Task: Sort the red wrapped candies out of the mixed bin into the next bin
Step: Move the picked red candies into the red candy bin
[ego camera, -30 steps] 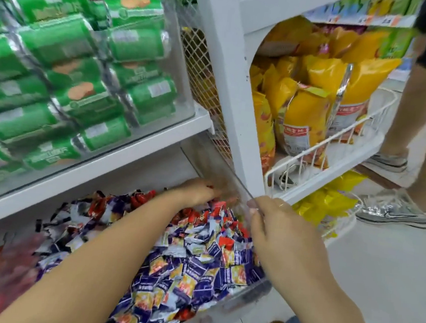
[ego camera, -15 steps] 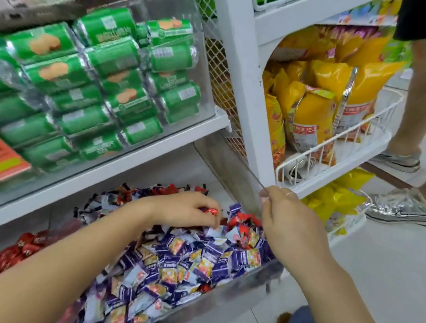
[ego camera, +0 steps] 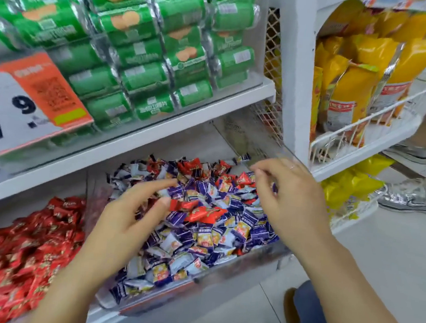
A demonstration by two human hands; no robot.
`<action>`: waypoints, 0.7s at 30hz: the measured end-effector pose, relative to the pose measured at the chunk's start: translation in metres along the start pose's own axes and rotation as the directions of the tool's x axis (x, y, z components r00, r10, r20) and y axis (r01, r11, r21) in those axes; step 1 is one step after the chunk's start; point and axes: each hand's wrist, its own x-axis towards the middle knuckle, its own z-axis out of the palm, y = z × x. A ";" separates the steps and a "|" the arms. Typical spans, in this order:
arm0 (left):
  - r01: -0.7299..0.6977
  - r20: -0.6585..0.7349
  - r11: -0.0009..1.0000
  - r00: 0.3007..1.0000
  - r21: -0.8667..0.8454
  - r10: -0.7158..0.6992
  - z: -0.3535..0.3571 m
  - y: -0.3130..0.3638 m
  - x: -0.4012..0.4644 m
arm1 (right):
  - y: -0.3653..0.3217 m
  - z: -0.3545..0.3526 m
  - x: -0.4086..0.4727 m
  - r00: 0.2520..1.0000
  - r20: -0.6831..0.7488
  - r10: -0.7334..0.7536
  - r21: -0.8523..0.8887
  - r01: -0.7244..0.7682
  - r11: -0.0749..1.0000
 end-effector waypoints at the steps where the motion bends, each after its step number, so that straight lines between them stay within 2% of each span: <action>1: 0.005 -0.061 1.000 0.998 -0.012 -0.006 -0.003 -0.002 -0.002 | -0.003 0.005 -0.001 0.998 0.063 -0.004 0.011 0.003 1.000; 4: 0.041 -0.176 0.998 0.983 -0.046 -0.049 -0.007 -0.014 -0.003 | -0.010 0.015 -0.003 0.962 0.272 -0.008 0.089 -0.017 0.996; 6: 0.059 -0.200 0.998 0.978 -0.024 -0.062 -0.006 -0.019 -0.003 | -0.011 0.020 -0.004 0.903 0.428 -0.033 0.074 0.002 0.997; 8: 0.066 -0.184 0.998 0.981 0.022 -0.060 -0.001 -0.019 0.000 | -0.011 0.025 -0.006 0.814 0.580 -0.036 0.035 0.019 0.999; 10: 0.064 -0.132 0.993 0.990 0.104 -0.050 0.004 -0.012 0.007 | -0.012 0.029 -0.008 0.759 0.651 -0.018 -0.034 0.053 0.998; 12: 0.046 -0.064 0.972 0.997 0.229 -0.032 0.011 -0.008 0.014 | -0.014 0.033 -0.009 0.766 0.643 -0.014 -0.094 0.097 0.991; 15: 0.021 0.021 0.904 0.999 0.427 -0.033 0.021 -0.007 0.019 | -0.015 0.037 -0.010 0.814 0.580 -0.041 -0.093 0.116 0.989; 17: 0.055 0.023 0.899 0.997 0.434 -0.072 0.025 -0.010 0.020 | -0.016 0.036 -0.011 0.837 0.546 -0.043 -0.061 0.091 0.994; 21: 0.020 -0.093 0.940 0.996 0.342 0.013 0.024 -0.011 0.024 | -0.012 0.027 -0.006 0.893 0.448 0.045 0.079 -0.090 0.993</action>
